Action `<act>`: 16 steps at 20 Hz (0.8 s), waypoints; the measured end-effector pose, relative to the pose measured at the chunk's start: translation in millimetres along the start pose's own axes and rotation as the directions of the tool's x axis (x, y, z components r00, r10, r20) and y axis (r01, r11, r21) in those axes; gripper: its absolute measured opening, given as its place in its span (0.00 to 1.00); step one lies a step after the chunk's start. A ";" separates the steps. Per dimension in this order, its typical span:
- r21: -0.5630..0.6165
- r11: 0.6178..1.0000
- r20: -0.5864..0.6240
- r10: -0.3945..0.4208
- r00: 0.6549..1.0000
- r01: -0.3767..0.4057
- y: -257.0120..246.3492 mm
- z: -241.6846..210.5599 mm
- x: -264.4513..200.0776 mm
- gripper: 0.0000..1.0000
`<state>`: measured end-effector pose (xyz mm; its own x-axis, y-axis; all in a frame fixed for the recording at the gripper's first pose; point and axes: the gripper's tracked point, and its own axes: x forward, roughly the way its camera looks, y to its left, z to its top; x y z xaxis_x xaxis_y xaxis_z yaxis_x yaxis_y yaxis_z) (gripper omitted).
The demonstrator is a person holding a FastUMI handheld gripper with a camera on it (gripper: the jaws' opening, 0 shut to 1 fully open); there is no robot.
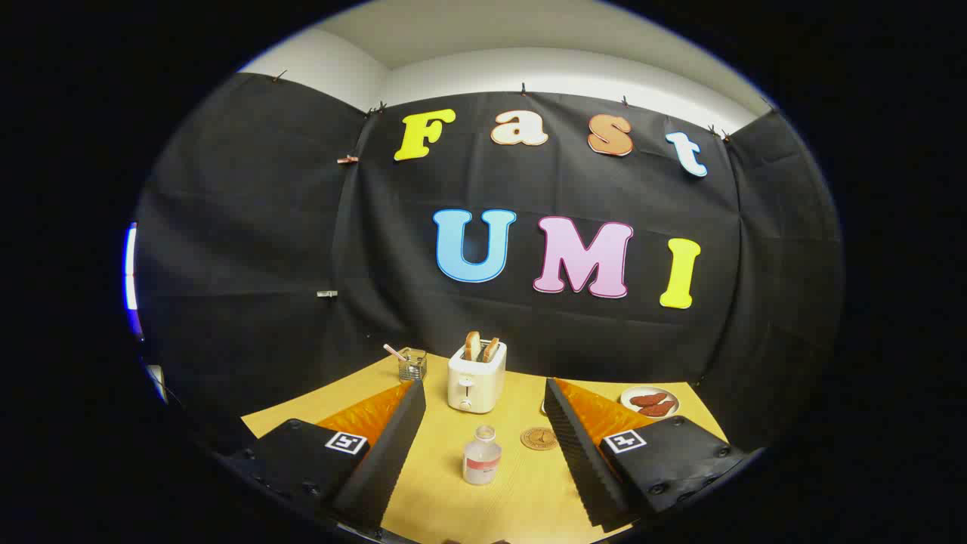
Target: Take the bottle from table, then pour the juice into the cup, finally place the bottle on the coaster
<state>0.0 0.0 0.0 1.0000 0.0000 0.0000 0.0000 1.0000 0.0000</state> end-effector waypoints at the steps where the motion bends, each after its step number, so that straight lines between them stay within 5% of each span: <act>1: 0.008 1.000 0.002 0.002 1.000 -0.002 -1.0 0.8 0.0 0.97; 16: 0.005 0.988 -0.019 -0.155 0.988 0.155 1.4 -6.4 42.7 0.97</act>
<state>42.7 1.4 -6.4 0.9878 -0.1547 -0.0186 0.1548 0.9879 0.0048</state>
